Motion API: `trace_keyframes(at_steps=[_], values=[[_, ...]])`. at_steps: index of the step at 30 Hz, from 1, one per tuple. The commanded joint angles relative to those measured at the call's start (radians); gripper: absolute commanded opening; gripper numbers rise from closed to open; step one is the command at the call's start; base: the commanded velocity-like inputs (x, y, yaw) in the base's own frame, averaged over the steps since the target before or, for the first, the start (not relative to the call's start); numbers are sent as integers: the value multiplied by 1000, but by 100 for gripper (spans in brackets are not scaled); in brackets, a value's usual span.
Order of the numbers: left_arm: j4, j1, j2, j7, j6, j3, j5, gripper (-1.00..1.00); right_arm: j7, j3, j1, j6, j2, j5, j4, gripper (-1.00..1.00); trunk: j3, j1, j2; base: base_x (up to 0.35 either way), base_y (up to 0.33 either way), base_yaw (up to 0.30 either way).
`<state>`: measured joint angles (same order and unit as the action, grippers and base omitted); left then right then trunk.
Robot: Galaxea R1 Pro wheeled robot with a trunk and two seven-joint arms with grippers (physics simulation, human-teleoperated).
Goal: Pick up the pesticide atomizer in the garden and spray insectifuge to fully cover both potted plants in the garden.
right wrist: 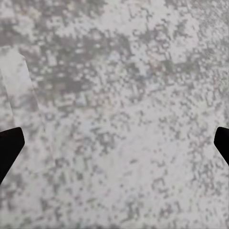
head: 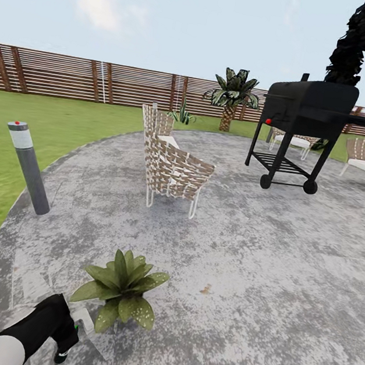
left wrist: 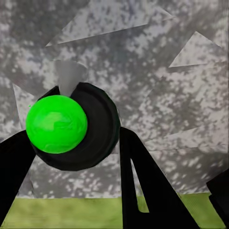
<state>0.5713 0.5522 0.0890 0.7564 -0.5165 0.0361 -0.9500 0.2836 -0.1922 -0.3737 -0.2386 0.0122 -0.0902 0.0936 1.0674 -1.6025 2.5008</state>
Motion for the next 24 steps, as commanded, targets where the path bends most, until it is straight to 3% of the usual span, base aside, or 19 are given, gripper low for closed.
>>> trace_keyframes(at_steps=[1,4,8,15,18,24], values=[[2,1,1,-3,-5,5,-5,-100,3,-8,-1,-4,0,-10,-1,100,1,0,0,0,0,0],[4,1,10,-12,-4,4,3,-100,3,-8,-1,-4,0,-10,-1,100,1,0,0,0,0,0],[5,1,38,-15,-3,48,5,-100,3,-7,-1,-4,0,-10,-1,100,1,0,0,0,0,0],[11,1,13,-15,-3,64,-6,-100,3,-7,-1,-4,0,-10,-1,100,1,0,0,0,0,-166],[12,1,15,-14,-4,68,0,-100,3,-7,-1,-4,0,-10,-1,100,1,0,0,-5,46,-253],[12,2,18,-14,-4,69,5,-100,3,-7,-1,-4,0,-10,-1,100,1,0,0,-76,267,-31]])
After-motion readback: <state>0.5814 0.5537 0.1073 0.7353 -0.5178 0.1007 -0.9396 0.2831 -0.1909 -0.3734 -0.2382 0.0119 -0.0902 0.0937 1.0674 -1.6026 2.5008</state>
